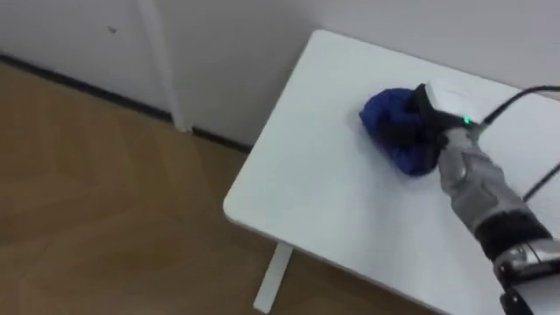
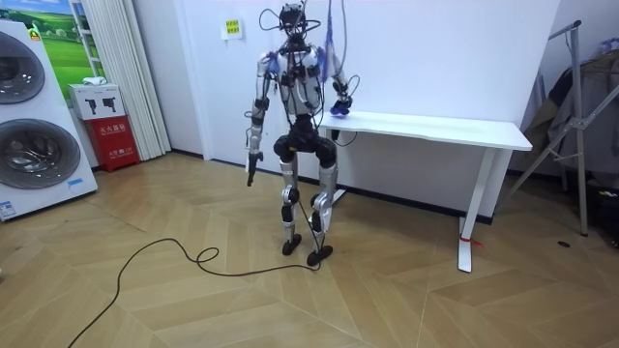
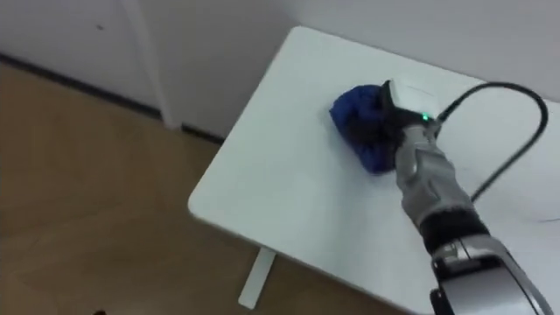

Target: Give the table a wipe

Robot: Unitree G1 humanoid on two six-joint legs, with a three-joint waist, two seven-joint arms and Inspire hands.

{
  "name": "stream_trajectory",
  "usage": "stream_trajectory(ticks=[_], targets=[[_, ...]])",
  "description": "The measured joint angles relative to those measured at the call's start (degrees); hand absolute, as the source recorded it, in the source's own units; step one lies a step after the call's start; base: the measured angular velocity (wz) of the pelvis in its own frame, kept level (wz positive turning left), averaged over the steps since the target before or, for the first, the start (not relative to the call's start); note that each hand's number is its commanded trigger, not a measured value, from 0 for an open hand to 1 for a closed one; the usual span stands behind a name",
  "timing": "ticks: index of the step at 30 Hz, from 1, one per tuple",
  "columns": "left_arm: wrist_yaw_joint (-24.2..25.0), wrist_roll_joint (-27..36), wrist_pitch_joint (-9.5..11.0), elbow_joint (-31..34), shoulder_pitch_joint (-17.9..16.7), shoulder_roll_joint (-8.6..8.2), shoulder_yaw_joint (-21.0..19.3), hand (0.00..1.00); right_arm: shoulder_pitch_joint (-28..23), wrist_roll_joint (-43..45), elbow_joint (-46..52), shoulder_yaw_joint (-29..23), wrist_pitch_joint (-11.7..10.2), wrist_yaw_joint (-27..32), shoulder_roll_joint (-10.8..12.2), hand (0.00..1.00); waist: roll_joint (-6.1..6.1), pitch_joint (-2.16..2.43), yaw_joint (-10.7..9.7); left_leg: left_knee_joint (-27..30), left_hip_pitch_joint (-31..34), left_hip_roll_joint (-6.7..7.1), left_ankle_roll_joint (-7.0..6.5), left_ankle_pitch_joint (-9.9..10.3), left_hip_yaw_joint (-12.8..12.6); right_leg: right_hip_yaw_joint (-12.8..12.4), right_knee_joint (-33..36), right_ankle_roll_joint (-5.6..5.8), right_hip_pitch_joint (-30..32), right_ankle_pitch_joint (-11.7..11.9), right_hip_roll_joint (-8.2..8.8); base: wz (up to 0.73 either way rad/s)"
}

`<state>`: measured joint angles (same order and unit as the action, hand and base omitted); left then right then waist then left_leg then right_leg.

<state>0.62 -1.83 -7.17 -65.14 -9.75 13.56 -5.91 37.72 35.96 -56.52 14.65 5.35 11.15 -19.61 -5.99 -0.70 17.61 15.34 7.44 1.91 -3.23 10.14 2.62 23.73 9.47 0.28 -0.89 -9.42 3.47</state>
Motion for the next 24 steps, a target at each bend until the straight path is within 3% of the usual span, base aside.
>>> stream_trajectory(ticks=[1, 3, 5, 6, 9, 11, 12, 13, 15, 17, 20, 22, 24], targets=[[0.0, 0.0, -0.1, 0.0, -0.5, 0.04, 0.1, 0.00, -0.3, -0.4, -0.9, 0.0, -0.3, 0.0, -0.1, 1.00, 0.03, -0.03, 0.0, 0.0, 0.3, 0.14, 0.02, 0.0, 0.8, 0.3, 0.0, 0.00, 0.1, 0.0, 0.15, 0.58], [0.2, 0.0, -0.4, -0.2, -2.0, 0.12, 0.4, 0.00, -2.3, -5.6, -1.5, -1.5, -3.3, 1.9, -1.3, 1.00, 0.03, -0.03, -0.4, 0.2, 1.3, 0.31, 0.02, -0.1, 1.6, 0.5, 0.1, 0.01, 0.6, 0.0, 0.21, 0.32], [0.3, 0.0, -0.1, -1.0, -1.5, 0.40, 0.3, 0.00, -4.3, -8.2, -1.7, -2.6, -6.1, 2.0, -2.5, 1.00, 0.43, -0.29, -1.1, 0.2, 1.6, 0.50, 0.04, -0.1, 2.1, 0.6, 0.0, 0.04, 0.5, 0.0, 0.24, 0.18], [0.2, 0.0, 0.3, -1.2, -1.2, 0.61, 0.0, 0.00, -5.4, -9.6, -1.7, -4.2, -7.1, 2.2, -2.7, 1.00, 0.24, -0.16, -1.6, 0.1, 1.8, 0.59, 0.04, -0.1, 2.1, 0.4, 0.1, 0.21, 0.7, -0.1, 0.34, 0.15], [0.0, 0.0, 1.1, -1.1, 0.5, 0.79, -0.3, 0.00, -8.9, -12.2, -1.8, -8.5, -8.9, 3.0, -2.7, 1.00, 0.48, -0.28, -2.2, 0.0, 1.2, 0.81, 0.03, -0.1, 1.3, 0.2, -0.1, 0.25, 0.0, -0.2, 0.65, 0.00], [-0.3, 0.1, 1.4, -0.3, 0.5, 0.87, -0.9, 0.00, -11.7, -13.8, -1.8, -11.6, -9.7, 3.2, -2.7, 1.00, 0.46, 0.07, -4.4, 0.0, 1.0, 0.84, -0.09, 0.0, 0.9, 0.2, 0.2, 0.27, -0.3, -0.2, 0.74, 0.25], [-0.7, 0.1, 1.1, 0.9, 0.2, 0.89, -1.0, 0.00, -13.4, -14.6, -1.8, -14.1, -10.0, 3.3, -2.7, 1.00, 0.46, 0.10, -6.4, 0.0, 1.0, 0.93, -0.32, 0.0, 0.9, 0.2, 0.2, 0.35, -0.7, -0.1, 0.60, 0.35], [-0.9, 0.1, 1.1, 1.3, -0.1, 0.89, -1.2, 0.00, -14.5, -15.4, -1.8, -15.4, -10.1, 3.6, -2.7, 1.00, 0.46, 0.11, -7.1, 0.1, 0.8, 1.02, -0.38, 0.0, 0.9, 0.2, 0.1, 0.46, -1.1, 0.0, 0.54, 0.21], [-2.5, 0.5, 1.1, 3.5, -1.7, 0.79, -2.8, 0.00, -19.7, -16.9, -1.8, -19.6, -10.8, 5.9, -2.7, 1.00, 0.57, 0.87, -9.2, 0.1, -0.4, 1.25, -0.74, 0.2, 0.8, 0.4, 0.1, 0.69, -2.3, 0.1, 0.67, 0.05], [-3.3, 2.3, 1.1, 3.8, -2.5, 0.73, -3.5, 0.00, -23.4, -17.6, -1.8, -22.5, -10.8, 7.7, -2.8, 1.00, 1.04, 1.55, -10.8, 0.0, -1.3, 1.47, -1.04, 0.3, 0.9, 0.9, 0.1, 0.87, -3.4, 0.1, 0.90, 0.04], [-4.4, 2.5, 1.1, 3.8, -2.5, 0.47, -4.5, 0.00, -26.3, -17.6, -1.9, -25.4, -10.4, 9.7, -3.4, 1.00, 1.72, 1.94, -11.3, -0.5, -2.3, 1.71, -1.52, 0.6, 0.6, 1.3, 0.3, 1.33, -4.5, -0.2, 1.30, -0.20], [-5.2, 2.6, 1.1, 4.5, -2.4, 0.27, -4.1, 0.00, -26.0, -17.6, -1.5, -25.0, -9.4, 10.3, -3.6, 1.00, 2.08, 1.90, -11.0, -0.5, -2.7, 1.61, -1.55, 0.6, -0.6, 0.9, 0.2, 1.63, -4.6, -0.2, 1.48, -0.40], [-5.3, 4.1, 1.2, 4.6, -2.2, -0.42, -2.6, 0.00, -22.2, -17.0, -0.9, -23.2, -5.6, 11.1, -2.9, 1.00, 3.14, 1.80, -9.6, -0.6, -3.0, 1.11, -1.55, 0.6, -2.9, -0.8, 0.4, 1.75, -3.8, -0.3, 1.52, -0.58]])
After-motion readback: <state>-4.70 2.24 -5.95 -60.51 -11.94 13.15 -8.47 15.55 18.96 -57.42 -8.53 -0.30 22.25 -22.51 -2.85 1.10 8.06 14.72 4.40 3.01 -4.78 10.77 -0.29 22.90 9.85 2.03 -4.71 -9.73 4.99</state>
